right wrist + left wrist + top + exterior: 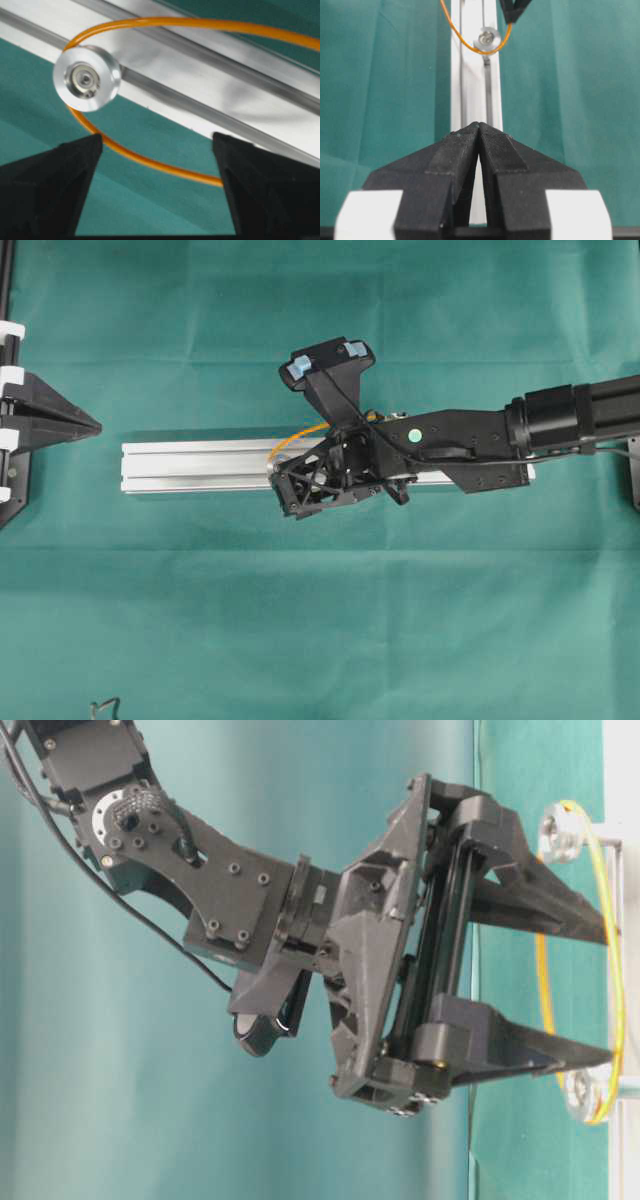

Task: Hook the rubber onto the shaft.
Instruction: 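Lower the band over the left pulley and open the right gripper, then lift the open right gripper up and away from the rail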

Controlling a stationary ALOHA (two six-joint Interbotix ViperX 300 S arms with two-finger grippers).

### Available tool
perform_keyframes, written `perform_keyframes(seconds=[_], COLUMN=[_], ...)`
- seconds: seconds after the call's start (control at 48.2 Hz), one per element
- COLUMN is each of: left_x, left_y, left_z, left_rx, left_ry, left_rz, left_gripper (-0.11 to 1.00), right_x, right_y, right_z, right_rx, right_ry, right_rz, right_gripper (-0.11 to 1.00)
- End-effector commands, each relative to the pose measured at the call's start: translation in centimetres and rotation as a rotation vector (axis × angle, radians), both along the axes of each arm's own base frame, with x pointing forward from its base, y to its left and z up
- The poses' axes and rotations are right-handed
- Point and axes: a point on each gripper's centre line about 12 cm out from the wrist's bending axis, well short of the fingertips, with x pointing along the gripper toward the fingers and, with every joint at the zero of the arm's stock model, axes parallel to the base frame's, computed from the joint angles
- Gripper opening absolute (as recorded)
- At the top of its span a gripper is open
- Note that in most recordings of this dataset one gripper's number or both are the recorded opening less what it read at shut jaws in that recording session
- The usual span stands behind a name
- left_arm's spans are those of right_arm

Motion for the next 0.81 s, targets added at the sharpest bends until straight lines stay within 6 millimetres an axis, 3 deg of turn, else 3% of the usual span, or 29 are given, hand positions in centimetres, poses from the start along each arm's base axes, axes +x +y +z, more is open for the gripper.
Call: perform_keyframes(seconds=[0.0,0.29,0.788], left_x=[0.3,0.3,0.3], left_y=[0.0,0.0,0.0], left_z=[1.2,1.2,1.3], left_rx=[0.003,0.003,0.003], left_ry=[-0.032,-0.032,-0.034], left_rz=[-0.003,-0.002,-0.003], left_gripper=[0.02,0.02,0.02], right_x=[0.0,-0.1,-1.7], right_y=[-0.1,-0.1,-0.8], right_z=[2.6,3.0,8.2], right_rx=[-0.004,-0.006,-0.045], right_ry=[-0.062,-0.068,-0.123], right_rz=[0.005,0.006,0.003], right_gripper=[0.93,0.91,0.9])
